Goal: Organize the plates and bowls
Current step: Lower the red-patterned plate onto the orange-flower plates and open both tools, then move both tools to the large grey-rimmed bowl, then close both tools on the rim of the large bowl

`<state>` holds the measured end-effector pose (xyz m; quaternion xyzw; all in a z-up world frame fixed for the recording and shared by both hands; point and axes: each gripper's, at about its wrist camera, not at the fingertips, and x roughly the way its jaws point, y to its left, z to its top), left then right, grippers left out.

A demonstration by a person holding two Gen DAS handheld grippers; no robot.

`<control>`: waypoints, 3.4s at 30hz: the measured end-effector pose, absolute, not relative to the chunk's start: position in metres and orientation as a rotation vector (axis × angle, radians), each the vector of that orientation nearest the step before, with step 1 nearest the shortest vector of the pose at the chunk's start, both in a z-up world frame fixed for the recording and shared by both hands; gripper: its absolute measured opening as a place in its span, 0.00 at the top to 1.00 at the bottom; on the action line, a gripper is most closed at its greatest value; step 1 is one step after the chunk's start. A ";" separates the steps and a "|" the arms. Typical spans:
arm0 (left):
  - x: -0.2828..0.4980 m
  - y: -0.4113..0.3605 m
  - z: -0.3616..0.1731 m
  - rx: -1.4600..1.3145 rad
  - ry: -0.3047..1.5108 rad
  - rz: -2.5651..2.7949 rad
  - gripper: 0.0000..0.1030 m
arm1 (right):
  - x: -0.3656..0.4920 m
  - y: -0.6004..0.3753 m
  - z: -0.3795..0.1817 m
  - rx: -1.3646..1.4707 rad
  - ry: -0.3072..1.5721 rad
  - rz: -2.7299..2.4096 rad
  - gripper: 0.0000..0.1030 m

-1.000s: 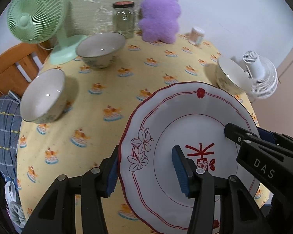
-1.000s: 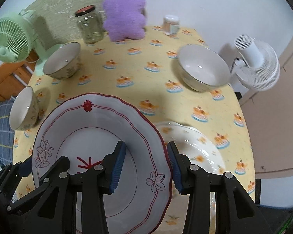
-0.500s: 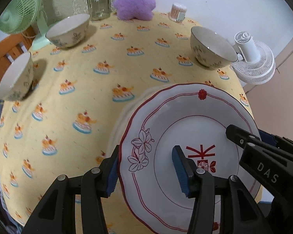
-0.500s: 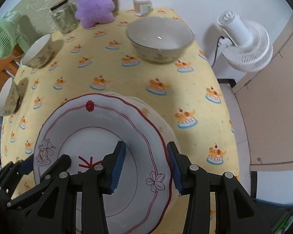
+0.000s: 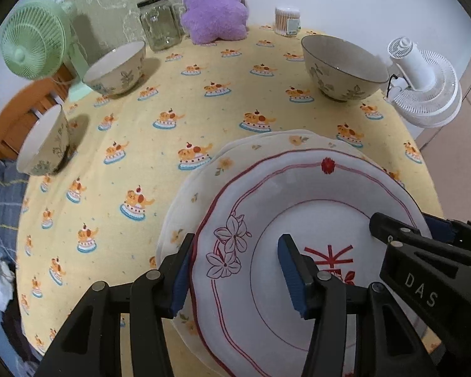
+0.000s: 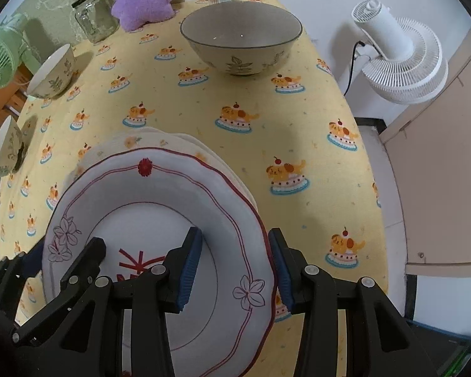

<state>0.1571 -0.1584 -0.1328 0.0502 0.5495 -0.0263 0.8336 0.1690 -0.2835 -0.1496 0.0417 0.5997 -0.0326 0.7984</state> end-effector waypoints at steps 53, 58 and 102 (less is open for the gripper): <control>0.148 0.026 -0.075 -0.012 1.105 -0.078 0.34 | 0.156 -0.132 -0.069 0.134 1.095 0.023 0.75; 0.157 0.068 -0.067 0.000 1.071 -0.078 0.33 | 0.160 -0.081 -0.060 0.127 1.069 0.022 0.70; 0.324 0.206 -0.155 -0.028 1.143 -0.063 0.57 | 0.324 0.083 -0.145 0.140 1.144 0.022 0.71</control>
